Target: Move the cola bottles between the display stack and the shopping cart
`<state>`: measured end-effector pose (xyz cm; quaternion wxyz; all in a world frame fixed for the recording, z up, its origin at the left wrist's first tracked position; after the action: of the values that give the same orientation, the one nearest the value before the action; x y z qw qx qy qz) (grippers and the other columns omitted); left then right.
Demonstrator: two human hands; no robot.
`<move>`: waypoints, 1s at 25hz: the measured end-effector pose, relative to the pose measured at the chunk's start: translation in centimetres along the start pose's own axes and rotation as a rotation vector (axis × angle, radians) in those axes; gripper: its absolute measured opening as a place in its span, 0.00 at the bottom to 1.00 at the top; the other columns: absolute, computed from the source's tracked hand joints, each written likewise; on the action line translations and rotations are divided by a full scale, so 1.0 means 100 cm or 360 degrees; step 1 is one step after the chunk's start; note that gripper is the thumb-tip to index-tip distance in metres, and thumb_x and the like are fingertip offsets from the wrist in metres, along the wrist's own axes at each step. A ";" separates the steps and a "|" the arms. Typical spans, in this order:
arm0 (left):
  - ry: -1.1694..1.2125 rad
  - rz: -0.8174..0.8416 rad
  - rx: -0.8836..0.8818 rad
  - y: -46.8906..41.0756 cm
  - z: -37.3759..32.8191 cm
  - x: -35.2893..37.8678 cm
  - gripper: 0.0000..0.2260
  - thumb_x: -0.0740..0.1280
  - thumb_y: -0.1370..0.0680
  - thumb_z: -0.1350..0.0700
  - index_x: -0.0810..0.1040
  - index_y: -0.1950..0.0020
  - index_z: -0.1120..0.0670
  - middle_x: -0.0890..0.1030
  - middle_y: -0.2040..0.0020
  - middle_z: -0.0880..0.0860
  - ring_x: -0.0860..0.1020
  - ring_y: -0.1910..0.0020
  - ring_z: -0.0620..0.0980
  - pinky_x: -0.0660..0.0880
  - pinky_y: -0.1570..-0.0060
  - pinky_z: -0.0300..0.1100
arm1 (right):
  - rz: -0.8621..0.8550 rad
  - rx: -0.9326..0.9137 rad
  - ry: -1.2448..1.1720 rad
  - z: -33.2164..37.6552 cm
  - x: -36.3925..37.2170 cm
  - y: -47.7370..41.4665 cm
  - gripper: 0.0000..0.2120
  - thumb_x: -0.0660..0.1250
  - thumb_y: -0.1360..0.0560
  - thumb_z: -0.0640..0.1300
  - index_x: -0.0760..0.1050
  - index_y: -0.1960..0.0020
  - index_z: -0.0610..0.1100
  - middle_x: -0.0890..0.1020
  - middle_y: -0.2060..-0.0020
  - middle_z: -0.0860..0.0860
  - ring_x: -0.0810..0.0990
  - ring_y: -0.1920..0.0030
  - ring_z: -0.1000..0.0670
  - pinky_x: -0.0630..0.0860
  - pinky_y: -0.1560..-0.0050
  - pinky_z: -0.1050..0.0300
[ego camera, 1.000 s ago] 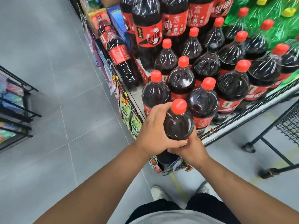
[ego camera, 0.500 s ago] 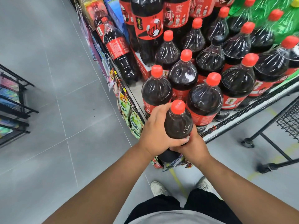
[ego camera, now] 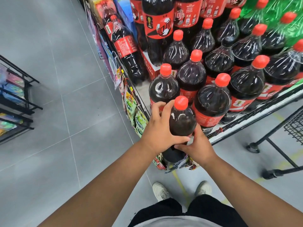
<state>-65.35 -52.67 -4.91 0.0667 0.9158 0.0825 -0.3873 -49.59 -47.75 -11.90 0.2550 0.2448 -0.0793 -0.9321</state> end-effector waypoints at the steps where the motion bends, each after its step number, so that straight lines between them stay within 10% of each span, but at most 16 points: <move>1: -0.0033 -0.0010 -0.0012 0.001 0.000 0.000 0.54 0.84 0.38 0.44 0.57 0.20 0.45 0.59 0.33 0.48 0.70 0.30 0.52 0.70 0.29 0.48 | 0.0003 -0.0013 0.0027 0.002 -0.002 0.000 0.45 0.83 0.40 0.39 0.63 0.30 0.54 0.75 0.45 0.61 0.73 0.44 0.59 0.68 0.48 0.70; 8: -0.0133 0.0006 -0.0060 0.010 -0.010 -0.005 0.53 0.81 0.32 0.44 0.52 0.17 0.48 0.63 0.26 0.51 0.68 0.27 0.54 0.68 0.27 0.52 | 0.0080 -0.0117 0.0084 0.013 -0.024 0.004 0.43 0.83 0.39 0.41 0.65 0.31 0.54 0.78 0.40 0.60 0.76 0.38 0.57 0.73 0.36 0.55; 14: -0.0178 -0.0045 -0.0172 0.027 -0.030 -0.014 0.49 0.80 0.30 0.44 0.54 0.18 0.46 0.64 0.23 0.50 0.66 0.25 0.52 0.67 0.27 0.53 | 0.0235 -0.0260 0.0166 0.035 -0.053 0.013 0.40 0.83 0.38 0.42 0.67 0.33 0.56 0.77 0.41 0.65 0.75 0.40 0.67 0.70 0.37 0.66; 25: -0.0536 -0.0295 -0.0189 0.072 -0.085 -0.072 0.38 0.73 0.24 0.41 0.60 0.19 0.46 0.65 0.23 0.49 0.63 0.23 0.52 0.64 0.25 0.51 | 0.0304 -0.0734 0.1004 0.125 -0.114 0.048 0.46 0.79 0.35 0.54 0.60 0.23 0.51 0.69 0.29 0.49 0.67 0.29 0.47 0.65 0.31 0.54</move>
<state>-62.90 -58.85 6.60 0.0974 0.8210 0.1769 -0.5340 -45.15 -45.67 4.98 0.4005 0.4468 0.1917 -0.7767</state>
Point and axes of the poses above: each hand's wrist, its own y-axis away from the middle knuckle, its own x-axis out of the palm, z = x × y, the point moved 1 cm from there along -y, towards the middle knuckle
